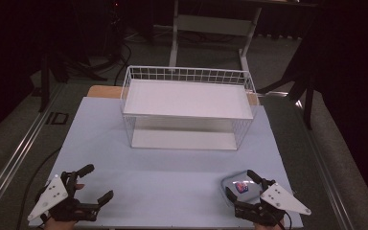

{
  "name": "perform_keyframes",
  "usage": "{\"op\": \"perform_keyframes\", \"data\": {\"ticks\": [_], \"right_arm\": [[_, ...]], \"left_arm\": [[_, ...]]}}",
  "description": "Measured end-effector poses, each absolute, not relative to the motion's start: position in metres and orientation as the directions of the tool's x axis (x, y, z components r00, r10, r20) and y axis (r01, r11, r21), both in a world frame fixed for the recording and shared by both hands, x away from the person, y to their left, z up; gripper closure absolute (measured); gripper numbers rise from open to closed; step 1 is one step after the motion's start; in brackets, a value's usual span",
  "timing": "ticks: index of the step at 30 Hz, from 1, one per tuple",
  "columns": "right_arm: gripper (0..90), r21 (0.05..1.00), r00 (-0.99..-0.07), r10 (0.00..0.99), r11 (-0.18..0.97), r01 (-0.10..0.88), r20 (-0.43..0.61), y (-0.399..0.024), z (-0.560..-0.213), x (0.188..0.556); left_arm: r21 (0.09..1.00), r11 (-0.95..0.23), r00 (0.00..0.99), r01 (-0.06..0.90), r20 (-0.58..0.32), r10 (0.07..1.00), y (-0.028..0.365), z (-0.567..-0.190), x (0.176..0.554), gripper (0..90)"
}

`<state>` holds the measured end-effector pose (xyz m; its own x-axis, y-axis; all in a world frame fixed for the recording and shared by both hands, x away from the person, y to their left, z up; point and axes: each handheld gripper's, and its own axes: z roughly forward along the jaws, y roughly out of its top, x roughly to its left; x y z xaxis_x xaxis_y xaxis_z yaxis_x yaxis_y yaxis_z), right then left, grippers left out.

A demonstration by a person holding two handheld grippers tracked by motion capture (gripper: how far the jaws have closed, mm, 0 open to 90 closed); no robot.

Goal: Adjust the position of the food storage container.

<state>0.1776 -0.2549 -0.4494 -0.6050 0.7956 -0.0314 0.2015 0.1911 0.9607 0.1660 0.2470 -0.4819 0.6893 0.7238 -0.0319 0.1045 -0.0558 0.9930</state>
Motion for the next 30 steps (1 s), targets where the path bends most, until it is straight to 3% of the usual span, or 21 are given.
{"op": "perform_keyframes", "data": {"ticks": [9, 15, 20, 30], "right_arm": [[12.5, 0.972, -0.655, 0.751, 0.203, 0.117, -0.077, -0.241, -0.417, 0.161], [12.2, 0.962, -0.681, 0.725, 0.246, 0.118, -0.102, -0.237, -0.405, 0.176], [12.2, 0.969, -0.705, 0.706, 0.214, 0.125, -0.065, -0.236, -0.399, 0.185], [10.9, 0.968, -0.659, 0.752, 0.182, 0.175, -0.022, -0.255, -0.405, 0.213]], "left_arm": [[0.994, -0.013, 0.673, 0.105, -0.061, 0.737, 0.248, -0.486, 0.171, 1.1], [0.995, -0.004, 0.669, 0.101, -0.065, 0.74, 0.248, -0.485, 0.17, 1.1], [0.995, -0.009, 0.674, 0.101, -0.062, 0.736, 0.247, -0.485, 0.169, 1.1], [0.995, -0.003, 0.673, 0.104, -0.068, 0.737, 0.248, -0.485, 0.167, 1.1]]}}
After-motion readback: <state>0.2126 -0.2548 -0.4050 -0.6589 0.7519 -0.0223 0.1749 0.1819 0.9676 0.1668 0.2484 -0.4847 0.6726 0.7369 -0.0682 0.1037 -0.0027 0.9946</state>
